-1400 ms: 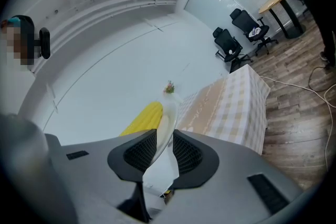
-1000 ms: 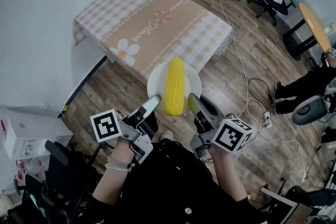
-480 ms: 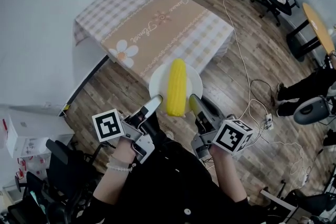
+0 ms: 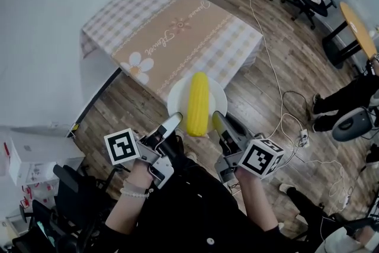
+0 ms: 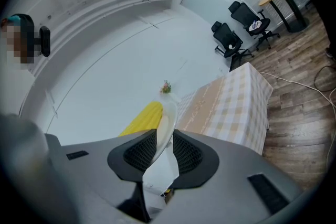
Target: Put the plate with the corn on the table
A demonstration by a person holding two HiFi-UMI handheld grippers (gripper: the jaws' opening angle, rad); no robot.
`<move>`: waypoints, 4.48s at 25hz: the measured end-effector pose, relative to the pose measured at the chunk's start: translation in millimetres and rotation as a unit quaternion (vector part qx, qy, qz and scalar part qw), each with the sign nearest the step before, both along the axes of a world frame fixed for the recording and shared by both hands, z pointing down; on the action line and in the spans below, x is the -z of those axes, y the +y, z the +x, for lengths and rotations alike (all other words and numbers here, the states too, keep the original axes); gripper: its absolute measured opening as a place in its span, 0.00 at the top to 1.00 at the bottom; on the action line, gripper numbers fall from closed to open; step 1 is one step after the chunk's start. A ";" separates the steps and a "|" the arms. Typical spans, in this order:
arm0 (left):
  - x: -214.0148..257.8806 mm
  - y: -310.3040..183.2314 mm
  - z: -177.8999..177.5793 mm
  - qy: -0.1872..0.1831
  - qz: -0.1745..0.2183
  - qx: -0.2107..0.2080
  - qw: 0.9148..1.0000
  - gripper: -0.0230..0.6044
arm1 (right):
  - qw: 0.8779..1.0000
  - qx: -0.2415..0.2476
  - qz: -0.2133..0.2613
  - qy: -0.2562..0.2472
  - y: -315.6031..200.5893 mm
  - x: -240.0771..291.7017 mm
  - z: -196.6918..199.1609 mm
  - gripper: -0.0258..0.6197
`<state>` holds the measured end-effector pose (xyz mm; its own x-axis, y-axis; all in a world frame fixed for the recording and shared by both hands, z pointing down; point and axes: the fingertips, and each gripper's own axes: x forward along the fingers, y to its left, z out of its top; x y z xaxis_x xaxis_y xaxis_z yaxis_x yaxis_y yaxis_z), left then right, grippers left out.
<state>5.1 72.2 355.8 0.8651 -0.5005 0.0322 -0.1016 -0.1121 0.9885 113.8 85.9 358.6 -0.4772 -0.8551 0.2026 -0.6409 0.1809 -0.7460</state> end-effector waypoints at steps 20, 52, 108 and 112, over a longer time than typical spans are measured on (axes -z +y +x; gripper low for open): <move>1.8 -82.6 29.1 0.007 -0.004 -0.047 0.999 0.91 | 0.999 -0.046 -0.009 0.020 -71.1 4.9 26.3 0.77; -17.7 -216.1 5.8 -0.010 -0.002 -0.090 0.996 0.92 | 0.994 -0.091 -0.045 0.047 -193.9 -17.4 -0.1 0.76; -118.4 -259.7 36.0 -0.104 -0.045 -0.003 0.994 0.92 | 0.985 0.054 -0.122 0.110 -257.5 -117.7 33.0 0.75; -134.6 -264.5 34.3 -0.121 -0.050 0.005 0.991 0.92 | 0.983 0.062 -0.128 0.119 -264.3 -129.9 33.9 0.75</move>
<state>39.4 -192.3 490.4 0.8210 -0.4935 0.2871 -0.3369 -0.0128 0.9414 147.7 -178.4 488.5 -0.4876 -0.7006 0.5210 -0.7872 0.0947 -0.6094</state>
